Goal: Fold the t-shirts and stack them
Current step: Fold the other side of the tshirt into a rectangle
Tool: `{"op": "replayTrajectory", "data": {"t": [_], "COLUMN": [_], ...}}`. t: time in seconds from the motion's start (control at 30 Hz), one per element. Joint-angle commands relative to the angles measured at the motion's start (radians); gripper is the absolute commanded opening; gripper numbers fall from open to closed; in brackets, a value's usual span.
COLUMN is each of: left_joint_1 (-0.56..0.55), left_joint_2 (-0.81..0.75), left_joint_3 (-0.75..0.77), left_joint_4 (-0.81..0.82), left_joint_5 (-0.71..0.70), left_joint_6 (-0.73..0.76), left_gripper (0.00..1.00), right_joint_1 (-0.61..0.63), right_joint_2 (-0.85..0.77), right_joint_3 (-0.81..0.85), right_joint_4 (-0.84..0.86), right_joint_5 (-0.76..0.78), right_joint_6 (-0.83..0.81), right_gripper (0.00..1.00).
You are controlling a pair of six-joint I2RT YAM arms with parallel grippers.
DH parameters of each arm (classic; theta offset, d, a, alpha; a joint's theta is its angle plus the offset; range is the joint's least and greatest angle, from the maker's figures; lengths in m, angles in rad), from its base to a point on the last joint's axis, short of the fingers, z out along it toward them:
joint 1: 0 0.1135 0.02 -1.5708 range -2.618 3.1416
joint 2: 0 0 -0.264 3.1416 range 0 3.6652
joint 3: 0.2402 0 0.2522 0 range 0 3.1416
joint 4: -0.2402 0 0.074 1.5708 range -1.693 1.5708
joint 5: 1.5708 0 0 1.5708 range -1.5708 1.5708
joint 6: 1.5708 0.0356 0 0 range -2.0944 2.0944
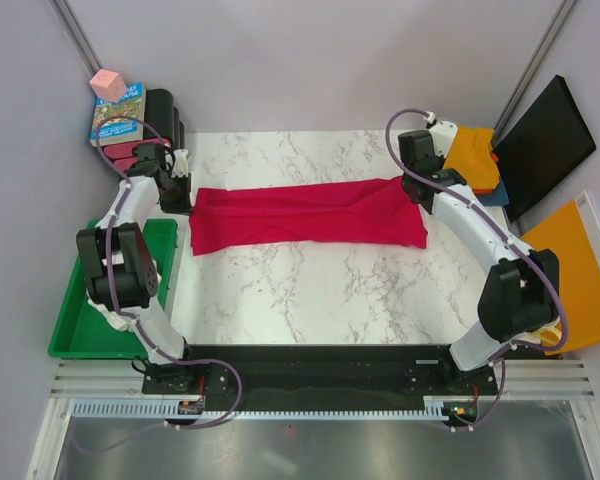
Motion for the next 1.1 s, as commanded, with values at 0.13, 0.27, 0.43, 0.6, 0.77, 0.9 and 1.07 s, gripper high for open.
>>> {"op": "replayTrajectory", "data": {"t": [0.13, 0.27, 0.43, 0.6, 0.77, 0.9, 1.07], "left_joint_1": [-0.001, -0.001, 0.001, 0.004, 0.002, 0.006, 0.035], "left_joint_2": [-0.384, -0.465, -0.623, -0.695, -0.770, -0.836, -0.843], "left_joint_3": [-0.088, -0.177, -0.301, -0.364, -0.407, -0.463, -0.460], "left_joint_4": [0.008, -0.039, -0.065, -0.102, -0.141, -0.148, -0.157], "left_joint_5": [0.075, 0.079, 0.076, 0.072, 0.052, 0.023, 0.030], "left_joint_6": [0.000, 0.046, 0.070, 0.086, 0.107, 0.124, 0.118], "left_gripper": [0.02, 0.02, 0.02, 0.02, 0.02, 0.02, 0.02], "right_joint_1": [0.001, 0.021, 0.021, 0.019, 0.021, 0.021, 0.021], "right_joint_2": [-0.333, -0.475, -0.617, -0.695, -0.764, -0.816, -0.847], "right_joint_3": [-0.124, -0.251, -0.325, -0.328, -0.344, -0.358, -0.390], "right_joint_4": [0.002, -0.070, -0.147, -0.216, -0.252, -0.299, -0.314], "right_joint_5": [-0.030, -0.030, 0.001, 0.011, 0.014, 0.045, 0.048], "right_joint_6": [0.000, 0.031, 0.036, 0.026, 0.033, 0.026, 0.051], "right_gripper": [0.00, 0.00, 0.00, 0.00, 0.00, 0.00, 0.00]}}
